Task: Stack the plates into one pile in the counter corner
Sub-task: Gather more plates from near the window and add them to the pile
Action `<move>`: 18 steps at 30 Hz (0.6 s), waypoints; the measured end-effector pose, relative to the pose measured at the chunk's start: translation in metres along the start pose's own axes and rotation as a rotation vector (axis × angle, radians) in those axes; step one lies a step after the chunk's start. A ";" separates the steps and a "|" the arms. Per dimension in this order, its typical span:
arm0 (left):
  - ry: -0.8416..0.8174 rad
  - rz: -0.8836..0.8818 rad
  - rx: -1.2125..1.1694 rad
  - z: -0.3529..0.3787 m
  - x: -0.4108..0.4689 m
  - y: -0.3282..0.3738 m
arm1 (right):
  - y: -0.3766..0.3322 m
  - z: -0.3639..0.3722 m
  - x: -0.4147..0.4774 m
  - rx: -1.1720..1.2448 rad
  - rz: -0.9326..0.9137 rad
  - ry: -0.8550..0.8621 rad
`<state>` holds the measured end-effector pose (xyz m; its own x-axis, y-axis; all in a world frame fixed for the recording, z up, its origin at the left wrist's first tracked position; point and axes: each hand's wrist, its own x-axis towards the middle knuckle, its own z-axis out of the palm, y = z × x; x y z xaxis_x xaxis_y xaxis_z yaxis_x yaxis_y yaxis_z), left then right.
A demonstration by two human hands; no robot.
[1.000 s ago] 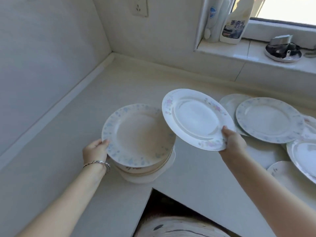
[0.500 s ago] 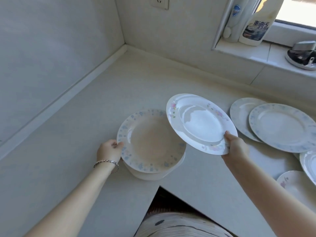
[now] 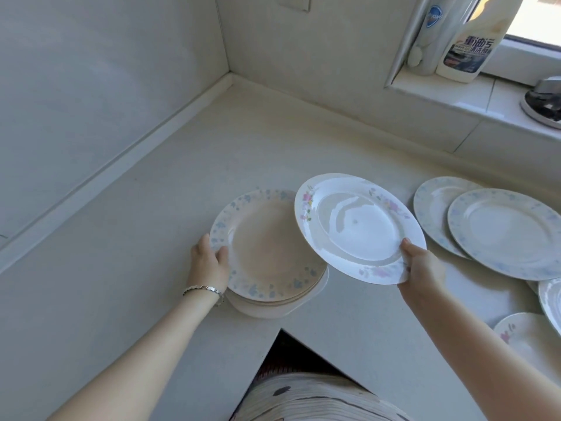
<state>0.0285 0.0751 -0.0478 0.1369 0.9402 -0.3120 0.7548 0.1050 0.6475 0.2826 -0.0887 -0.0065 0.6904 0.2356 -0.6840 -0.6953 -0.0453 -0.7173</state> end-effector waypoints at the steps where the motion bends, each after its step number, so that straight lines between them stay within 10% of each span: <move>1: -0.010 -0.015 -0.117 0.005 0.001 0.001 | 0.000 0.000 0.000 -0.006 -0.011 0.004; 18: 0.050 -0.115 -0.605 0.015 0.000 0.004 | 0.040 0.051 0.002 -0.406 -0.323 -0.207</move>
<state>0.0410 0.0709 -0.0563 0.0353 0.9246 -0.3794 0.2635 0.3576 0.8959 0.2463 -0.0401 -0.0300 0.7736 0.4832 -0.4099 -0.2935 -0.3000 -0.9077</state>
